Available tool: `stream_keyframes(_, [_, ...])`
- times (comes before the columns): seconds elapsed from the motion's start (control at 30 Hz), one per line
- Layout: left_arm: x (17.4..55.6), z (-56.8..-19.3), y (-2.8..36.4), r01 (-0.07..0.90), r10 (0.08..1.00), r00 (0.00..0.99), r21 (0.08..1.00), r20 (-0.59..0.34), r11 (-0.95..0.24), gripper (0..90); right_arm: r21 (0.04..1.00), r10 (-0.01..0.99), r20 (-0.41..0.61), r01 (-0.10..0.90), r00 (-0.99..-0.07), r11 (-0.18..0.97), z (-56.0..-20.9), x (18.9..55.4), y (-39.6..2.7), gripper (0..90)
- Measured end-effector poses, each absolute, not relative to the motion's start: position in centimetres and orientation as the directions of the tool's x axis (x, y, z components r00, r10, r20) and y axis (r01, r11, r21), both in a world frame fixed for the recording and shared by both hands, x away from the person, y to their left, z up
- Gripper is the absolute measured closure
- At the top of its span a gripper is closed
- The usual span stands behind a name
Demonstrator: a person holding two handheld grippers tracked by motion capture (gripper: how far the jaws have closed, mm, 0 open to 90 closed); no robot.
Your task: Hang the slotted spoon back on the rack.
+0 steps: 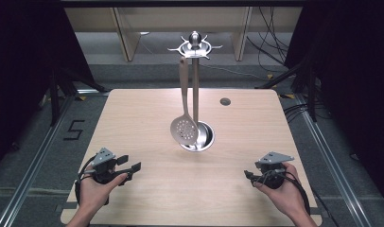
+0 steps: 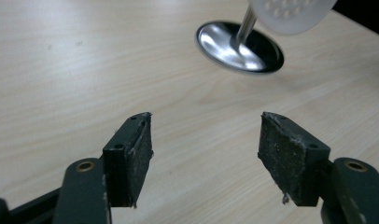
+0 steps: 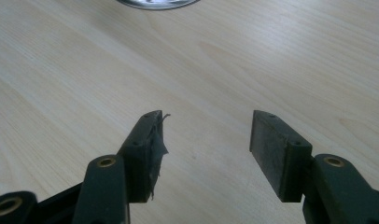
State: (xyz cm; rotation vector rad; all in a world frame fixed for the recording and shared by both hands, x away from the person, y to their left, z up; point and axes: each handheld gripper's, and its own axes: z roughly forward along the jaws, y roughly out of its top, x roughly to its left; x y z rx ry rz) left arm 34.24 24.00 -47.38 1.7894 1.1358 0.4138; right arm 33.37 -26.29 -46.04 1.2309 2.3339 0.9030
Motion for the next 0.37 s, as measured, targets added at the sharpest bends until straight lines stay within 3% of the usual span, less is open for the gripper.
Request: stream_keyframes(0.37, [34.79,-47.29,24.57,0.521,0.846,0.495,0.847,-0.199,-0.105,31.2,0.685,0.825,0.007,0.603,-0.565,0.408,-46.25,33.45,-26.35,44.8])
